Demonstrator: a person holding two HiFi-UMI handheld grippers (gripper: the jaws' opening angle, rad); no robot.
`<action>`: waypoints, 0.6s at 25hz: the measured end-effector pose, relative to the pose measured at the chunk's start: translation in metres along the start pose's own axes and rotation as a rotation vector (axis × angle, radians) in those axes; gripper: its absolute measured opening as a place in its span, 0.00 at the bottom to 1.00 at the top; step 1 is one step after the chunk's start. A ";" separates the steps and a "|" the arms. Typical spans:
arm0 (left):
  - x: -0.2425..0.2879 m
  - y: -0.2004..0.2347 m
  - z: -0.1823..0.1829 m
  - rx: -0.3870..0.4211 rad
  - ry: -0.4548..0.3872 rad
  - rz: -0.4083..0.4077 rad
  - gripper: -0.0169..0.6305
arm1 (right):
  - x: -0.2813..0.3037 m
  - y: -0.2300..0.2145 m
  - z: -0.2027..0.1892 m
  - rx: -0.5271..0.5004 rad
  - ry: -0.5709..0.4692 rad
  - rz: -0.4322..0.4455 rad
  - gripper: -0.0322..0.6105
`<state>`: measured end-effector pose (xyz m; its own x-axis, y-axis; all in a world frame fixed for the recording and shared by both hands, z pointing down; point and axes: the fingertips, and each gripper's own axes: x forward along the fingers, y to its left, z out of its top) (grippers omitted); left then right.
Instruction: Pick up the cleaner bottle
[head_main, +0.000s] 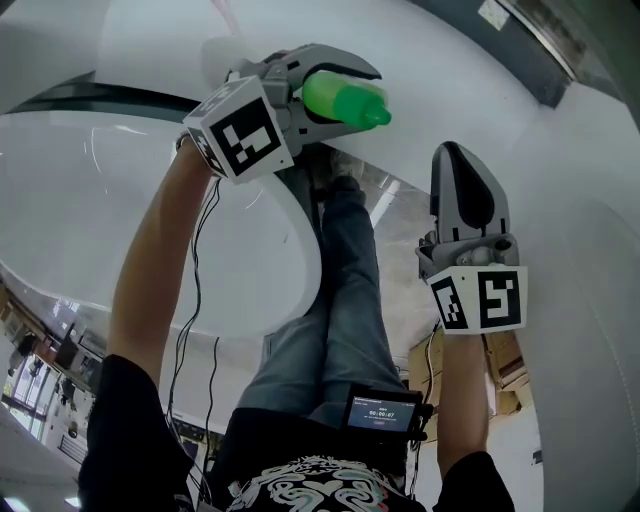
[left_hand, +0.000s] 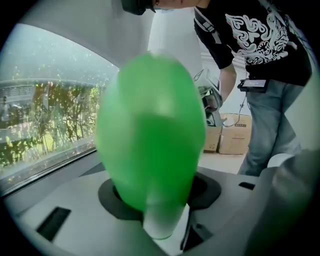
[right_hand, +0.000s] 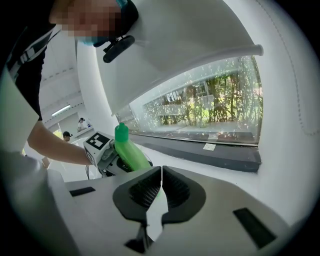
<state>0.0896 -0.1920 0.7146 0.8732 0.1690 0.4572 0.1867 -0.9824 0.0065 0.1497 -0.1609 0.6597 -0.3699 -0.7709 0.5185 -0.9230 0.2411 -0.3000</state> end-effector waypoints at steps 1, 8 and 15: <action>0.000 -0.001 0.000 -0.010 -0.013 0.017 0.36 | 0.000 -0.001 -0.001 0.000 0.004 0.000 0.09; 0.000 -0.001 -0.001 -0.024 -0.026 0.138 0.34 | 0.006 -0.001 -0.004 -0.014 0.019 0.005 0.09; 0.000 0.002 -0.001 -0.061 -0.003 0.210 0.33 | 0.007 0.002 -0.009 -0.041 0.030 0.001 0.09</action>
<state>0.0898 -0.1945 0.7161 0.8915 -0.0399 0.4512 -0.0273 -0.9990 -0.0344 0.1443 -0.1599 0.6700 -0.3736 -0.7527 0.5421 -0.9258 0.2667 -0.2678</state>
